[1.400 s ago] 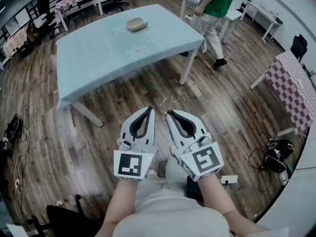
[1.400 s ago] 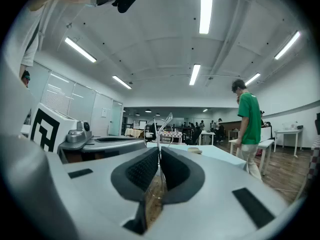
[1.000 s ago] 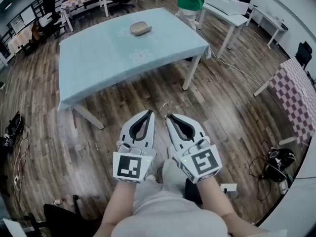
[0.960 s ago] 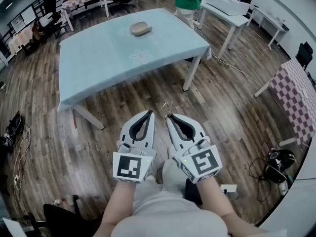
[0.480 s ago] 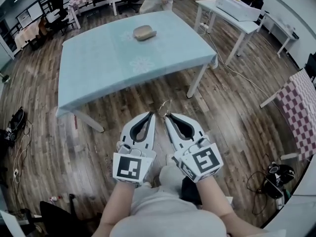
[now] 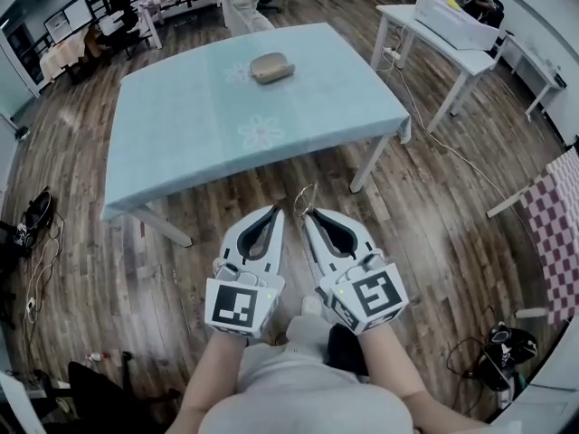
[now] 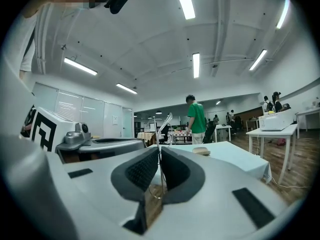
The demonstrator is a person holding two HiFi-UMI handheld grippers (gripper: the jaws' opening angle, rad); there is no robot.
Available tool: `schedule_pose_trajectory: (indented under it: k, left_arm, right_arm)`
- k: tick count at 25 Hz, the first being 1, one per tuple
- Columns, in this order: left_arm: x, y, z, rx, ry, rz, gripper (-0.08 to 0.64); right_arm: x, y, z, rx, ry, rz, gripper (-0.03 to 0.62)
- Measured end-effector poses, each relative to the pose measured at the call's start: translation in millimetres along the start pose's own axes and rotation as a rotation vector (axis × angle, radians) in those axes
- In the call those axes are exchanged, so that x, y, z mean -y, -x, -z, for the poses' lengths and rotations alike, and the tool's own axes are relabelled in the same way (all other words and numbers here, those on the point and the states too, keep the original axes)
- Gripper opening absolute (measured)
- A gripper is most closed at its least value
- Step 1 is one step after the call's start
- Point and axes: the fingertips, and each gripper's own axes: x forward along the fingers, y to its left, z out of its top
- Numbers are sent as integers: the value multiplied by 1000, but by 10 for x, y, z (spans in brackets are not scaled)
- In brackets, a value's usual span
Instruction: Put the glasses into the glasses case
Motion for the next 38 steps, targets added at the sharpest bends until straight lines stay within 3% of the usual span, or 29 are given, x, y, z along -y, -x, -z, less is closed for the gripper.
schedule_pose_trajectory:
  k: [17,38]
  left_arm:
    - [54,-756,41,-4,-17,-101,8]
    - [-172,-1182,16,34,-28,-100,8]
  right_arm:
    - [704,-231,-48,-2,38,-133,23]
    - [1049,-545,-52,-7,43,-124,25]
